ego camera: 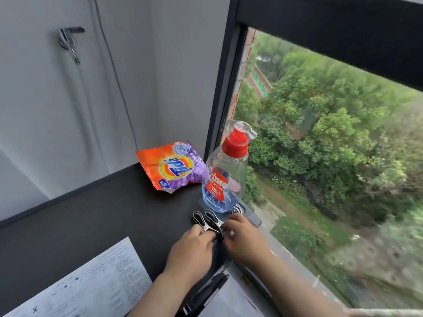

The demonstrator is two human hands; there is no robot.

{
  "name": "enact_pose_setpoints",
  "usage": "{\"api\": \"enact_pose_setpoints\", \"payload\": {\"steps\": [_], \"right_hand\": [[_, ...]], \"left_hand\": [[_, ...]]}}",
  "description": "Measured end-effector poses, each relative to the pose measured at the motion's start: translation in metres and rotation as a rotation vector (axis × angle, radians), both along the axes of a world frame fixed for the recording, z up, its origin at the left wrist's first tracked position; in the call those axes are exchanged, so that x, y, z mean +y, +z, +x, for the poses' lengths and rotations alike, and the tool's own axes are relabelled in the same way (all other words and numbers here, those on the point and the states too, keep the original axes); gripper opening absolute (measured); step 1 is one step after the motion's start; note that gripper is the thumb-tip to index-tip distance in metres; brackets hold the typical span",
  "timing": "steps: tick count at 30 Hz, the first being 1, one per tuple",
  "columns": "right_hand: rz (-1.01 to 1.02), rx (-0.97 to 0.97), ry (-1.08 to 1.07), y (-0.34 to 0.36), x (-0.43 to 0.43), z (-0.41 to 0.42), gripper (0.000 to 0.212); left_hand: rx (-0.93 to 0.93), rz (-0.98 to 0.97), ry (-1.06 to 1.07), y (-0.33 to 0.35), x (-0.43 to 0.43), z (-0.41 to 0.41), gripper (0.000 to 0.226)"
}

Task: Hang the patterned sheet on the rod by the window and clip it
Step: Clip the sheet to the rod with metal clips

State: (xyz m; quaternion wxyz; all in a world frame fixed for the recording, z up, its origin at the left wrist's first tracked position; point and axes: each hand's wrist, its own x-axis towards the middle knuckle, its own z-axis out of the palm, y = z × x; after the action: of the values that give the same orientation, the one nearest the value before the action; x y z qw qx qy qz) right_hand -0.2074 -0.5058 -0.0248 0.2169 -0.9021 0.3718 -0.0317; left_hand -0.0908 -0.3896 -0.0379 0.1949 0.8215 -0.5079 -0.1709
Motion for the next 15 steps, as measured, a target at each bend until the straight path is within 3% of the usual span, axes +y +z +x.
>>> {"api": "enact_pose_setpoints", "payload": {"steps": [4, 6, 10, 15], "right_hand": [[-0.009, 0.004, 0.035, -0.010, -0.001, 0.001, 0.023], [-0.003, -0.004, 0.014, -0.012, -0.001, 0.001, 0.025], [-0.040, 0.021, -0.053, -0.014, 0.002, 0.001, 0.026], [-0.056, 0.164, -0.148, -0.017, 0.007, 0.007, 0.045]], "left_hand": [[-0.298, 0.008, -0.104, -0.016, -0.004, 0.004, 0.009], [-0.359, 0.024, -0.092, -0.018, -0.003, 0.008, 0.019], [-0.346, 0.065, 0.031, -0.014, -0.004, 0.016, 0.029], [-0.317, 0.212, 0.202, -0.002, -0.011, 0.013, 0.049]]}}
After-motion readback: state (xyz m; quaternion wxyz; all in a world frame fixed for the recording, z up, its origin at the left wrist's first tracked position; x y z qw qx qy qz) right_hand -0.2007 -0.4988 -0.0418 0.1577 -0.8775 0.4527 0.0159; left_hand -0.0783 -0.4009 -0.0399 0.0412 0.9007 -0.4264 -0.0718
